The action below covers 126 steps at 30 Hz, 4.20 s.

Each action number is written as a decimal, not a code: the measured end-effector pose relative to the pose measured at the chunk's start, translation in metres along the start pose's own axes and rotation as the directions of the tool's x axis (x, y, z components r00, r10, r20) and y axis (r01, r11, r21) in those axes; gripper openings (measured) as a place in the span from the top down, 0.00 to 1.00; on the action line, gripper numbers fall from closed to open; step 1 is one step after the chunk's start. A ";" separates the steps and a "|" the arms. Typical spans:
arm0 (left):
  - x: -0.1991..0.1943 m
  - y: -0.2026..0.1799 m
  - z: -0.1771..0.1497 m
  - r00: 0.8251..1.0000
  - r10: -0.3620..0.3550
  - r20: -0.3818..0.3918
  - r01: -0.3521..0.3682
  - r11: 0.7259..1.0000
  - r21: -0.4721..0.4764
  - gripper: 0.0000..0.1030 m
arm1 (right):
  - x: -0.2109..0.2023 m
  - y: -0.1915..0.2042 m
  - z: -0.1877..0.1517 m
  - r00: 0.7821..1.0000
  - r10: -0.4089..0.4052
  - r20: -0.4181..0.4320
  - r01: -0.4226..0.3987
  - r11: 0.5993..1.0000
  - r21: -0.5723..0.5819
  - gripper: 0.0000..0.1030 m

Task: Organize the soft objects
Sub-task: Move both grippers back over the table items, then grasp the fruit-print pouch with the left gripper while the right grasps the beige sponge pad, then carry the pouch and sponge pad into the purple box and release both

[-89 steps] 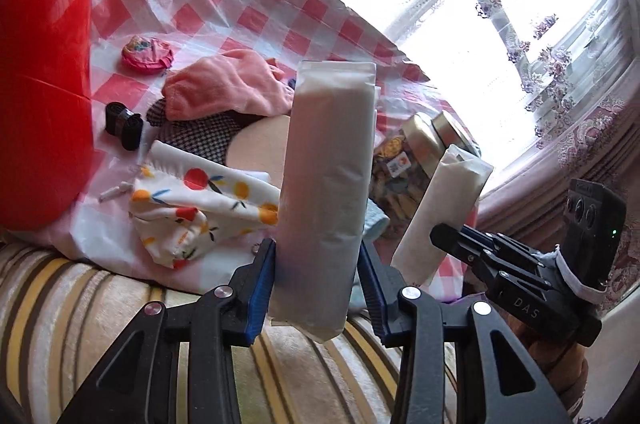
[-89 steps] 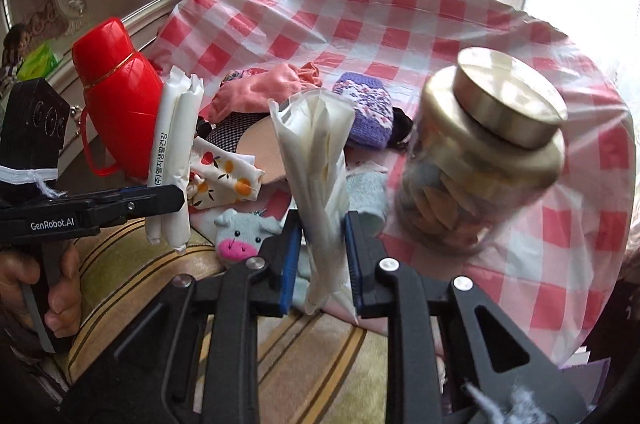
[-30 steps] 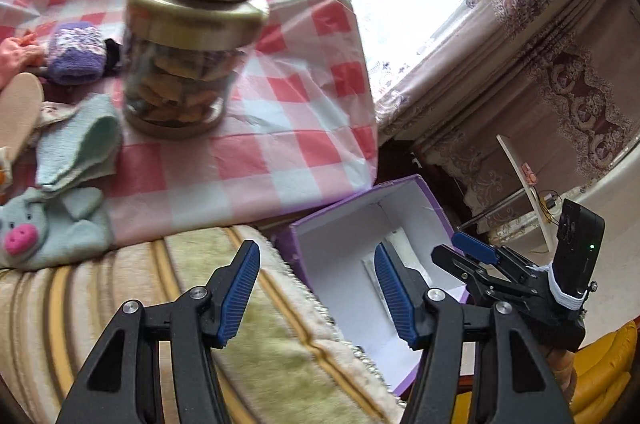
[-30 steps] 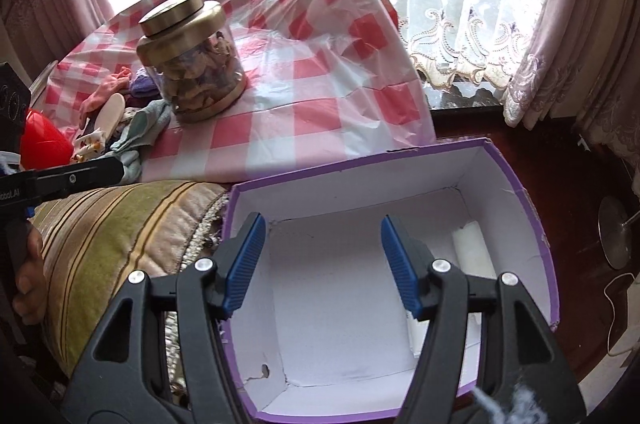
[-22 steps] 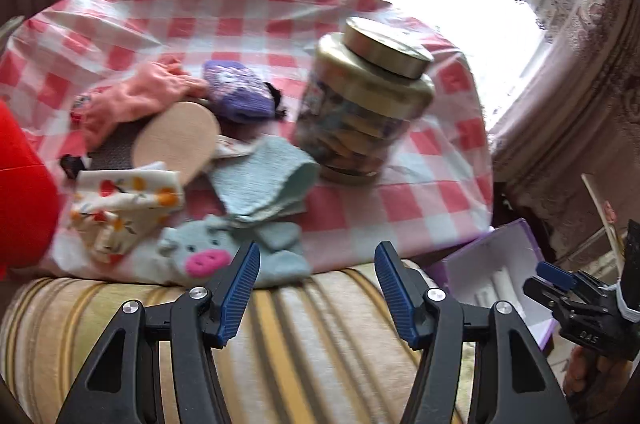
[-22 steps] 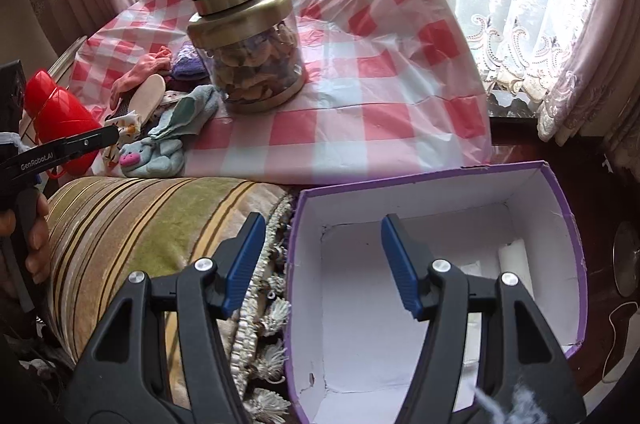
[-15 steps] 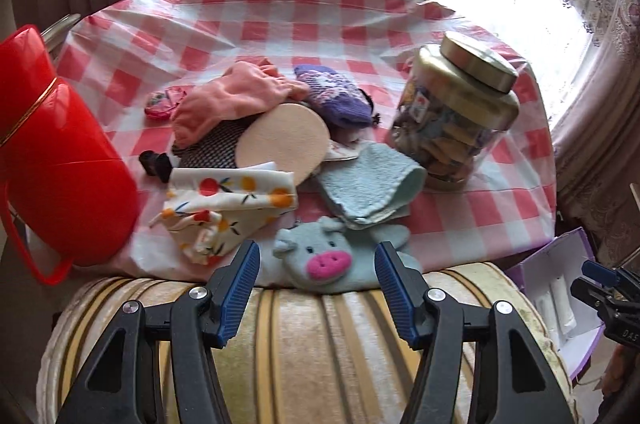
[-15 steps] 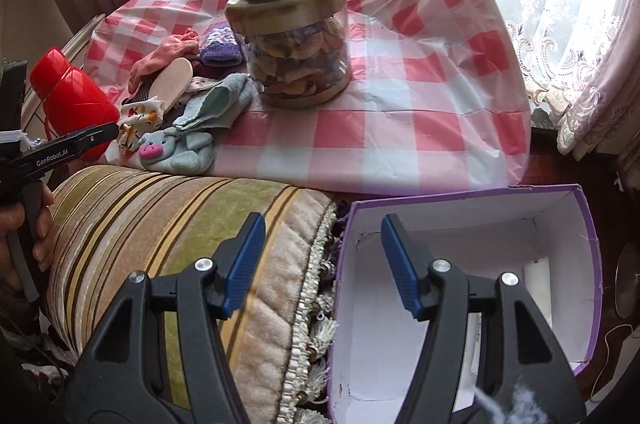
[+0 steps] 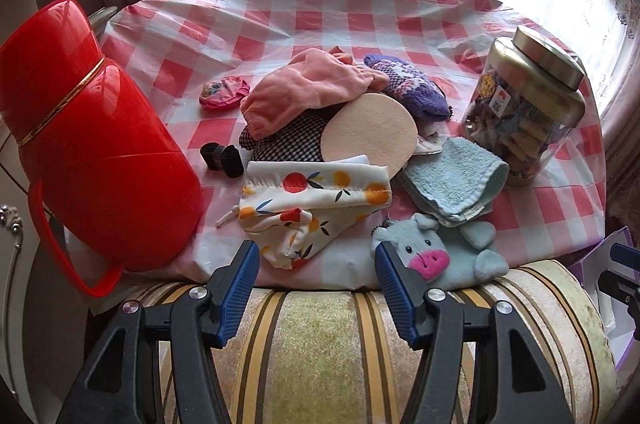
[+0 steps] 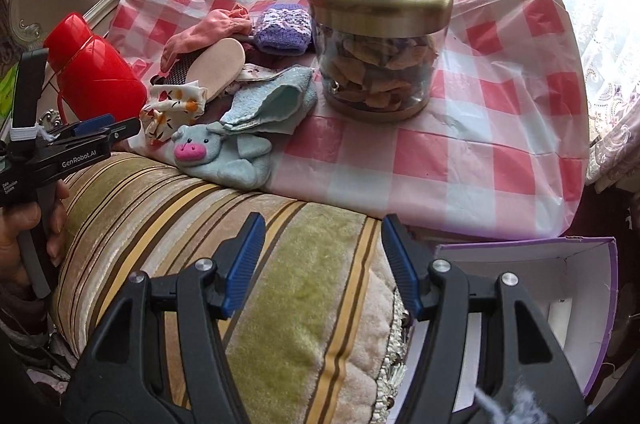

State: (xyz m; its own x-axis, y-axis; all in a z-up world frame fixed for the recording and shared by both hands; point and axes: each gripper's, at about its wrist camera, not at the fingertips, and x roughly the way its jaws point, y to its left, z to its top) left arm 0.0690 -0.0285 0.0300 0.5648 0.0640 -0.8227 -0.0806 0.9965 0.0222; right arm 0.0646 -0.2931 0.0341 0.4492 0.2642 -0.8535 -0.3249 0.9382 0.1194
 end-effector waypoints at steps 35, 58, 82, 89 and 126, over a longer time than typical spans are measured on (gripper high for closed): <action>0.087 0.056 0.015 0.963 -0.193 -0.187 0.150 0.963 -0.223 0.29 | 0.092 0.078 0.091 0.965 0.261 -0.018 -0.261 0.965 0.010 0.38; 0.065 0.057 0.000 0.941 -0.322 -0.103 0.292 0.927 -0.234 0.78 | 0.160 0.087 0.125 0.948 0.310 -0.074 -0.277 0.916 0.290 0.33; 0.043 0.068 -0.027 0.903 -0.428 -0.021 0.406 0.871 -0.277 0.82 | 0.192 0.123 0.174 0.983 0.035 -0.179 0.045 0.904 0.425 0.12; 0.044 0.070 -0.027 0.903 -0.429 -0.013 0.408 0.868 -0.282 0.82 | 0.198 0.127 0.172 0.985 0.043 -0.170 0.023 0.929 0.370 0.15; -0.035 -0.083 -0.012 0.845 -0.535 -0.011 0.535 0.844 0.032 0.82 | -0.025 -0.081 -0.002 0.987 -0.105 0.125 0.038 0.892 0.451 0.15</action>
State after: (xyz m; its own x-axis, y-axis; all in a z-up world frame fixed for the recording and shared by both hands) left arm 0.0459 -0.1142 0.0505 0.5116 -0.4794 -0.7131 0.2603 0.8774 -0.4030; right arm 0.0782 -0.3760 0.0443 0.5809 0.1904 -0.7914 0.1022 0.9475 0.3030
